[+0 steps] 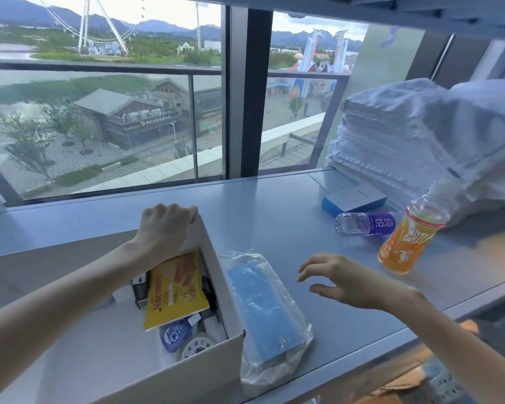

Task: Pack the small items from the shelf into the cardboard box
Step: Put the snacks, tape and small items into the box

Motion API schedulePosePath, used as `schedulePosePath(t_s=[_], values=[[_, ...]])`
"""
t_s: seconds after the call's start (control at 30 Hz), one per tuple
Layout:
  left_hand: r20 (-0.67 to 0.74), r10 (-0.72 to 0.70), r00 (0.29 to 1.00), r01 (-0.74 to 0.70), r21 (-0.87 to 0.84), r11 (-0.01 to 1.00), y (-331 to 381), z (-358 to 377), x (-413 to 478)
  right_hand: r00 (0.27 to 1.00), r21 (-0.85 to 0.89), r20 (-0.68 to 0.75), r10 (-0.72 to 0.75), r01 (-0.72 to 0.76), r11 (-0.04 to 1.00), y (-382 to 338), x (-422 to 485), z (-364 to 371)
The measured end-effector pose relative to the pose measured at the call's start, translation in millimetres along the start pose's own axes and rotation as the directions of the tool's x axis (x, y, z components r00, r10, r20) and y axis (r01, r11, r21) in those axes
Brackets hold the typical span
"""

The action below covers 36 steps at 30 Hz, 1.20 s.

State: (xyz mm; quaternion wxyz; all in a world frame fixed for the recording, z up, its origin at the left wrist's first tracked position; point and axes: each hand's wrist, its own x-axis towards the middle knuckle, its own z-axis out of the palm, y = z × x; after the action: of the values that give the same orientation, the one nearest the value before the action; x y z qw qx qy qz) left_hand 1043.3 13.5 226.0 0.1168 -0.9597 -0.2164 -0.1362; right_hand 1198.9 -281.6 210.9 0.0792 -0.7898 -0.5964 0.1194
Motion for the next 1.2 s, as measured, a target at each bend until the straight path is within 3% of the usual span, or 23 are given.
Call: schedulePosePath(t_s=[0.47,0.77,0.83,0.93,1.03,1.2], values=[[0.014,0.075,0.997,-0.074,-0.003,0.997,97.6,-1.9,55.7,0.994,-0.006,-0.009,0.111,-0.111,0.994,82.0,-26.1,-19.8],[0.047,0.031,0.998,-0.035,0.086,0.996,148.0,-4.0,82.6,0.993,0.031,0.0,0.116,-0.116,0.993,110.0,-9.1,-18.7],[0.052,0.026,0.998,-0.027,0.027,0.999,145.3,-3.5,81.4,0.977,0.026,0.029,0.21,-0.21,0.977,115.7,0.6,-13.6],[0.074,-0.012,0.997,0.028,-0.219,0.975,127.8,-2.8,76.7,0.915,0.003,0.151,0.374,-0.379,0.925,127.3,15.0,-1.5],[0.103,-0.041,0.994,0.075,-0.356,0.931,107.8,-2.7,66.6,0.892,0.034,0.171,0.418,-0.43,0.902,134.6,26.5,12.3],[0.115,0.022,0.993,0.028,-0.414,0.91,92.4,-0.8,46.6,0.886,0.283,0.172,0.43,-0.463,0.84,135.6,40.0,12.7]])
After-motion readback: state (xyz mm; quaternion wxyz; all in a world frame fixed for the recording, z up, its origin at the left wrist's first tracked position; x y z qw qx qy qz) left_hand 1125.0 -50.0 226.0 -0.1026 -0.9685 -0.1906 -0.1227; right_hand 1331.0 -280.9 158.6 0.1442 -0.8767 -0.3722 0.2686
